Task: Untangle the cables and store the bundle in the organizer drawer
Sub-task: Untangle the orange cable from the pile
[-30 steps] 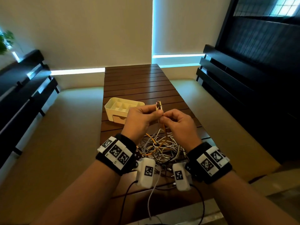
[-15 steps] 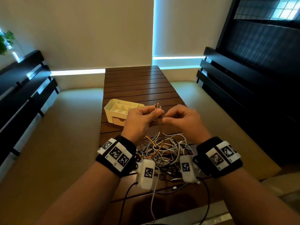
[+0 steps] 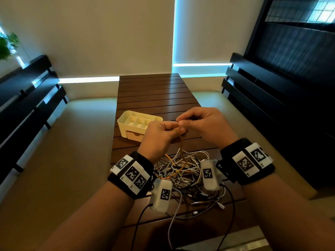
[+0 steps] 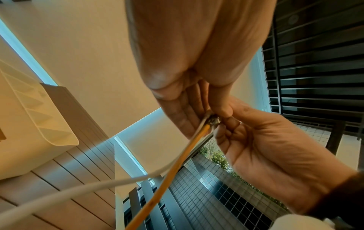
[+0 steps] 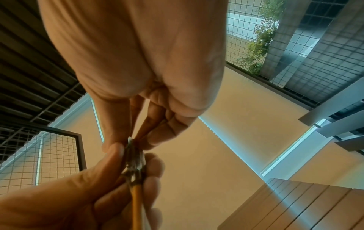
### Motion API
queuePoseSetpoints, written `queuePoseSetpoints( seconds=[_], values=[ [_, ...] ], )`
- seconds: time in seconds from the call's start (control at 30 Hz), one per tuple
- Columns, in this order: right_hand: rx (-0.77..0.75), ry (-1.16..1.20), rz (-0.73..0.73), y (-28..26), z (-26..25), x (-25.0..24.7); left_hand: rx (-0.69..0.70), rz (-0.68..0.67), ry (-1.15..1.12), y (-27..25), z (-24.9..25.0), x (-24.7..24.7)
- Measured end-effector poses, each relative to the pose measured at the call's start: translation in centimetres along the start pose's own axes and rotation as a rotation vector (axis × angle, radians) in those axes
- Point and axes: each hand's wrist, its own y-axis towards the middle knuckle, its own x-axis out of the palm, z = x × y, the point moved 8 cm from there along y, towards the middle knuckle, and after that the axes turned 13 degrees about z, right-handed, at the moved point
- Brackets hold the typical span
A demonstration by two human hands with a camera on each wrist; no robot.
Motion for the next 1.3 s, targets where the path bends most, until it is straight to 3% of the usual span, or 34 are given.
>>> queuePoseSetpoints(
  seconds=[0.2,0.53,0.7,0.87,0.9,1.0,1.07,1.3],
  values=[
    [0.013,-0.018,0.014,0.2,-0.6,-0.3,-0.034,-0.024,0.009,0.1,0.2,0.2],
    [0.089,0.131,0.009,-0.2,-0.9,-0.4,-0.102,-0.295,-0.133,0.5,-0.6,2.3],
    [0.026,0.112,0.055,-0.3,-0.8,-0.9,-0.002,-0.232,0.007,0.4,-0.5,2.8],
    [0.085,0.174,0.294,-0.3,1.7,-2.4,0.05,-0.12,-0.012,1.1,0.8,2.0],
    [0.125,0.195,0.259,-0.7,2.5,-1.9,0.043,-0.091,-0.04,1.4,1.1,1.7],
    [0.235,0.22,-0.058,-2.9,4.8,1.9,0.011,-0.061,-0.103,1.8,1.8,1.0],
    [0.276,0.209,-0.191,-4.3,5.7,4.1,0.002,-0.058,-0.122,1.8,2.1,0.9],
    [0.105,-0.013,-0.119,-4.3,5.4,4.3,-0.012,-0.052,-0.174,1.2,2.3,0.6]
  ],
)
